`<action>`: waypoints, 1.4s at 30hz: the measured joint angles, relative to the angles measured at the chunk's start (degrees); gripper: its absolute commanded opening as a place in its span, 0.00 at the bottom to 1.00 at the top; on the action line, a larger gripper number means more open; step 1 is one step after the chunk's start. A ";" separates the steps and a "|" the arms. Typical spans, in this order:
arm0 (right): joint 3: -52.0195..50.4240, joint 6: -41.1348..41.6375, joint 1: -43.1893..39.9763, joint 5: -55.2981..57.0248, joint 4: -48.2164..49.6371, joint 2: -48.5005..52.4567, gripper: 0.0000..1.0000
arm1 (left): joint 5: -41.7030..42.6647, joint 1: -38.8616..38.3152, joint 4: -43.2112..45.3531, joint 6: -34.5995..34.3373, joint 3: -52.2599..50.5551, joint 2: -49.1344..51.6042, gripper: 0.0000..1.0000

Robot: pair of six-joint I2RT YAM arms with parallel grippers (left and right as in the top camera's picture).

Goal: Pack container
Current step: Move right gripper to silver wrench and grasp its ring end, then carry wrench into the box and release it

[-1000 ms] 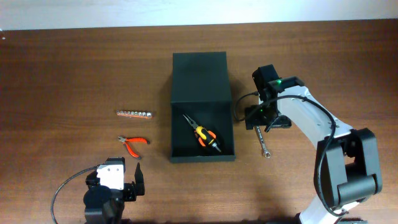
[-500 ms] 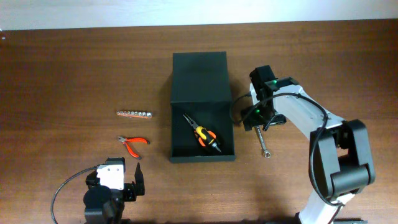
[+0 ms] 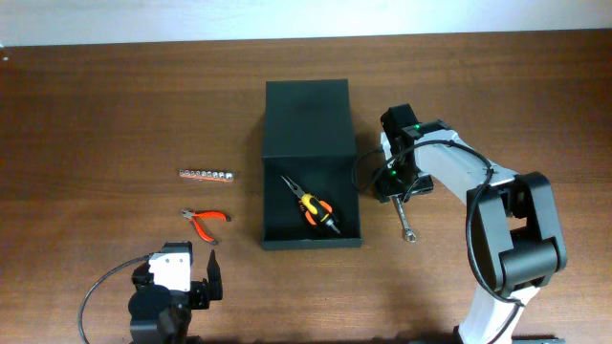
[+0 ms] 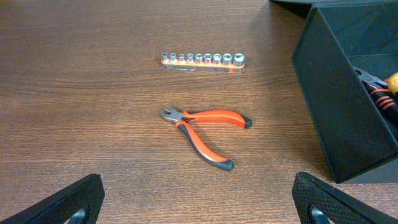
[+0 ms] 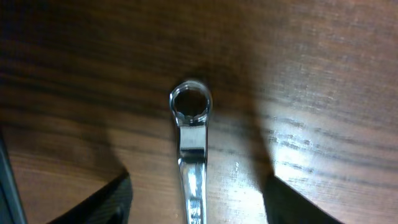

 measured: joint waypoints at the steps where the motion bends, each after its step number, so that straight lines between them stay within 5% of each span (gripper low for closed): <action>1: 0.00 -0.15 0.00 0.00 0.00 0.00 0.56 | 0.00 0.00 -0.02 0.00 0.00 -0.02 0.99; 6: 0.00 -0.42 0.00 -0.13 0.00 0.02 0.27 | 0.00 0.00 -0.02 0.00 0.00 -0.02 0.99; 15: 0.09 -0.57 0.00 -0.59 -0.31 0.02 0.04 | 0.00 0.00 -0.02 0.00 0.00 -0.02 0.99; 28: 8.92 -0.37 0.00 -0.66 -7.61 1.40 0.04 | 0.00 0.00 -0.02 0.00 0.00 -0.02 0.99; 42: 30.23 -3.61 1.49 -1.99 -22.03 1.44 0.04 | 0.00 0.00 -0.02 0.00 0.00 -0.02 0.99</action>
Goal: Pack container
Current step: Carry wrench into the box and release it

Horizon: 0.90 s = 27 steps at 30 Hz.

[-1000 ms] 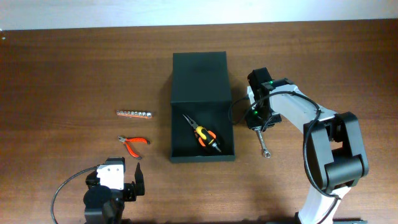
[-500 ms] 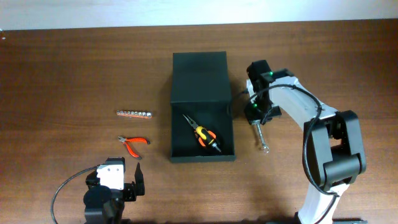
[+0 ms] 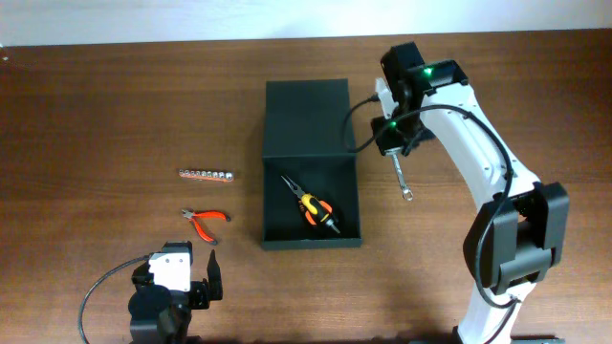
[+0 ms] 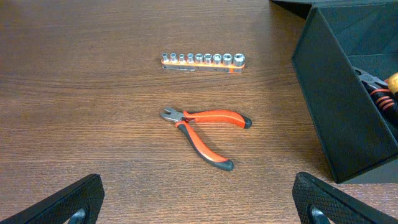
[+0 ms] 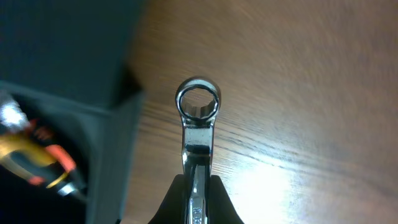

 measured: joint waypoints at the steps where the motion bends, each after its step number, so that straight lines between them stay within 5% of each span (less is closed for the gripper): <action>1: 1.27 -1.16 0.81 -0.72 -0.39 0.00 0.04 | 0.00 0.00 0.00 0.00 0.00 0.00 0.99; 13: 3.87 -11.41 16.79 -5.03 1.33 0.00 0.04 | 0.00 0.00 0.00 0.00 0.00 0.00 0.99; 27: -4.94 -12.52 19.06 -3.50 11.82 0.07 0.04 | 0.00 0.00 0.00 0.00 0.00 0.00 0.99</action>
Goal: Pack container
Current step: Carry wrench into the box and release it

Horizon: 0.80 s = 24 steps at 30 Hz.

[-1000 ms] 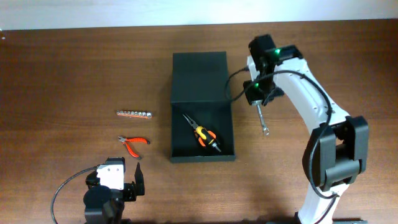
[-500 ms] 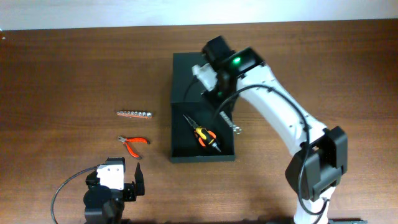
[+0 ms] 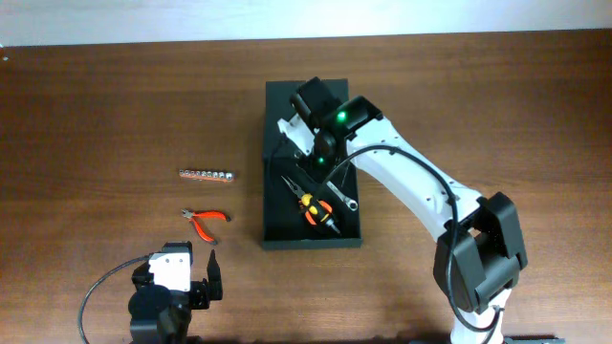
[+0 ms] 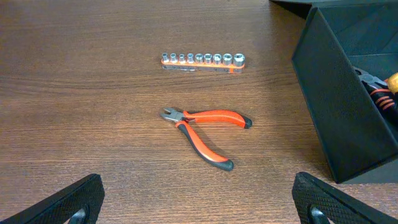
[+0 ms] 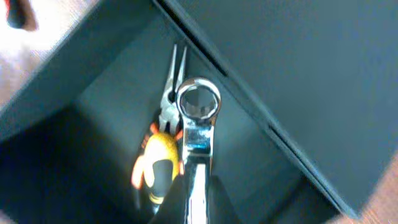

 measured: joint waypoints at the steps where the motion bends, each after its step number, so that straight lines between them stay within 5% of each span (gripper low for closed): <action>1: -1.40 0.07 0.00 -0.02 1.42 0.00 0.04 | 0.00 0.00 0.02 0.00 0.00 0.00 0.99; 10: -12.11 0.17 0.00 -0.09 10.32 0.00 0.09 | 0.00 0.00 0.00 0.00 0.00 0.00 0.99; 24: -14.38 1.31 -0.02 0.24 11.34 0.00 0.50 | 0.00 0.00 0.00 0.00 0.00 0.00 0.99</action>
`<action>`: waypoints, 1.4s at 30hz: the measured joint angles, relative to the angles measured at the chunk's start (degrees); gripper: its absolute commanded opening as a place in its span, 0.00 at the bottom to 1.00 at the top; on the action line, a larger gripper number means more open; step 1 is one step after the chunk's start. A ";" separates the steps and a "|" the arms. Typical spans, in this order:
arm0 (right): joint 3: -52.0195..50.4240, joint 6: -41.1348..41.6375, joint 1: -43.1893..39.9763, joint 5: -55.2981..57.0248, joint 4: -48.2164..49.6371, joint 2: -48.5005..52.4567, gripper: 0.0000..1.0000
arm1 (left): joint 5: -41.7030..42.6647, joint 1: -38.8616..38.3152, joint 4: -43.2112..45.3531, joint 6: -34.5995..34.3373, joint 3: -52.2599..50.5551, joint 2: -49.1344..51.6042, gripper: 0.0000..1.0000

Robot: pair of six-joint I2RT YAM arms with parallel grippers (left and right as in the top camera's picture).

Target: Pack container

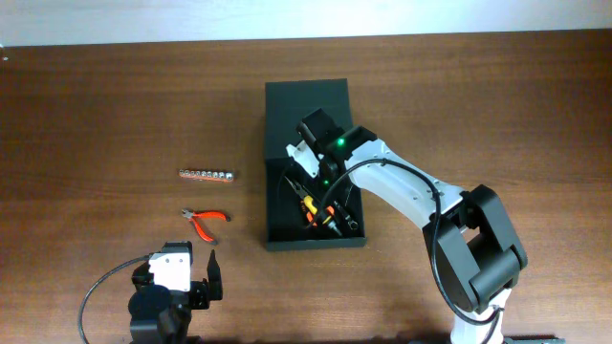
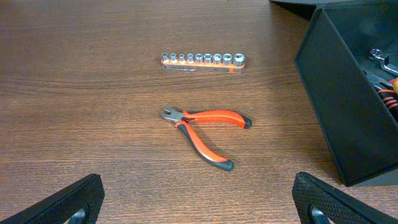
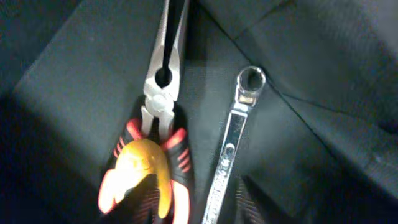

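The black box (image 1: 269, 205) stands open mid-table, its lid folded back. Inside lie orange-and-yellow long-nose pliers (image 3: 158, 124) and, just right of them, a silver wrench (image 3: 233, 149). My right gripper (image 3: 199, 199) is down in the box, open, its dark fingers (image 3: 249, 194) either side of the wrench's lower shaft without pinching it. Red cutting pliers (image 2: 202, 127) and a socket rail (image 2: 203, 60) lie on the wood left of the box. My left gripper (image 2: 199, 202) stands open at the table's near edge, empty.
The box's near wall (image 2: 336, 118) rises to the right of the left gripper's view. The right arm (image 1: 411, 191) reaches over the box from the right. Bare wood surrounds the cutters and the socket rail (image 1: 207, 175).
My right gripper was shut on the wrench above the box interior. Now it is lower in the box and open, and the wrench rests on the floor beside the long-nose pliers. The left arm is unmoved.
First the wrench lay on the table right of the box with my right gripper open over it. Then the gripper held it lifted, right of the box. Then it hung over the box's inside, and now it lies in the box, let go.
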 measured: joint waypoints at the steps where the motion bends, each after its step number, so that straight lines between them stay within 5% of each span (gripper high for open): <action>1: 0.07 0.59 0.00 -0.04 -0.90 0.00 0.60 | 0.00 0.00 0.00 0.00 0.00 0.00 0.99; 2: 0.28 1.20 0.00 -0.09 -1.88 0.00 0.70 | 0.00 0.00 0.00 0.00 0.00 0.00 0.99; 6: 3.80 2.67 0.00 -0.55 -7.58 -0.26 0.82 | 0.00 0.00 0.00 0.00 0.00 0.00 0.99; 7: 4.92 3.08 0.00 -0.57 -8.59 -0.63 1.00 | 0.00 0.00 0.00 0.00 0.00 0.00 0.99; 23: 10.10 7.34 -0.28 6.47 -17.25 -40.52 0.99 | 0.00 0.00 0.00 0.00 0.00 0.00 0.99; 42: -26.53 16.85 -0.26 12.44 -13.29 -89.83 0.99 | 0.00 0.00 0.02 0.00 0.00 0.00 0.99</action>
